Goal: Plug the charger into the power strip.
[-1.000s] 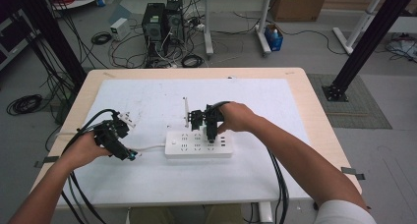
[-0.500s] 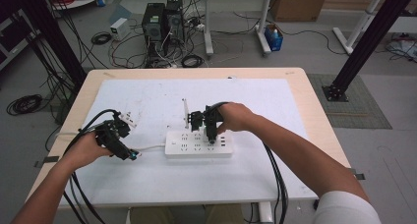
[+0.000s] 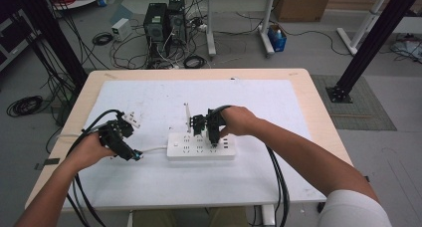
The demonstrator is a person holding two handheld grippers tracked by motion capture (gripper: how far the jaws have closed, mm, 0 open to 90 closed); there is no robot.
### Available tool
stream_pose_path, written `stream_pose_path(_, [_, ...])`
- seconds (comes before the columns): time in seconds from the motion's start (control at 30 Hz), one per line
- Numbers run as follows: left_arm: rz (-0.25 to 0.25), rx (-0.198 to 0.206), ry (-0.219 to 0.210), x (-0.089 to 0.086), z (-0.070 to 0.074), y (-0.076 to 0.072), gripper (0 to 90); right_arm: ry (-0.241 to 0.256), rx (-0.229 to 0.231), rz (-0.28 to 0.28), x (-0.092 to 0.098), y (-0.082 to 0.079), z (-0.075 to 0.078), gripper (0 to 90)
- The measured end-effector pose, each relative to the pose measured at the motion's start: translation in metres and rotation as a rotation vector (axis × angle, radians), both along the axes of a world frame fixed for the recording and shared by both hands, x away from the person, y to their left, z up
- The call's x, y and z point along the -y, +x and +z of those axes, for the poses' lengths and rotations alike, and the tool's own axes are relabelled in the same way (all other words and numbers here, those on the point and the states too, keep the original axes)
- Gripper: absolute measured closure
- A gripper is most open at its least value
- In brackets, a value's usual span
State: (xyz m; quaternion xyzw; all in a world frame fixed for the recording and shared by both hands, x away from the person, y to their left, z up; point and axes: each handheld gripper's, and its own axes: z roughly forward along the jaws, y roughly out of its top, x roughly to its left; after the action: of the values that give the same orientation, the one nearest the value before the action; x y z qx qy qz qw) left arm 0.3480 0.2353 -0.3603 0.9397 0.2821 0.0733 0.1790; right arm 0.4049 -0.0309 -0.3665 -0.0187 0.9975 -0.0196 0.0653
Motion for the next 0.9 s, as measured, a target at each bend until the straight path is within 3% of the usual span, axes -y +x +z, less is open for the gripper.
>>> stream_pose_path(0.13, [-0.005, 0.004, 0.000, -0.001, 0.002, -0.002, 16.9, -0.052, -0.046, 0.002, -0.008, 0.007, -0.001, 62.9])
stream_pose_path(0.2, [-0.003, 0.006, -0.002, -0.003, 0.003, -0.001, 16.9, -0.017, -0.089, -0.012, -0.004, 0.015, -0.001, 62.9])
stream_pose_path(0.37, [0.007, 0.005, -0.009, -0.005, 0.003, -0.001, 16.9, 0.002, -0.104, -0.016, -0.002, 0.017, -0.001, 62.8])
stream_pose_path(0.43, [0.001, 0.009, -0.003, -0.004, 0.003, -0.001, 16.9, 0.010, -0.097, -0.026, -0.001, 0.015, -0.002, 62.7])
stream_pose_path(0.57, [0.008, 0.006, -0.009, -0.003, 0.001, 0.000, 16.8, 0.024, -0.034, -0.010, 0.001, 0.005, -0.003, 62.7])
stream_pose_path(0.6, [0.005, 0.003, -0.008, -0.003, 0.001, 0.001, 16.9, 0.047, -0.034, -0.011, 0.003, 0.005, -0.004, 62.7])
stream_pose_path(0.9, [0.006, 0.012, -0.010, -0.004, 0.003, 0.000, 16.8, 0.057, -0.063, -0.007, 0.005, 0.010, -0.004, 62.1])
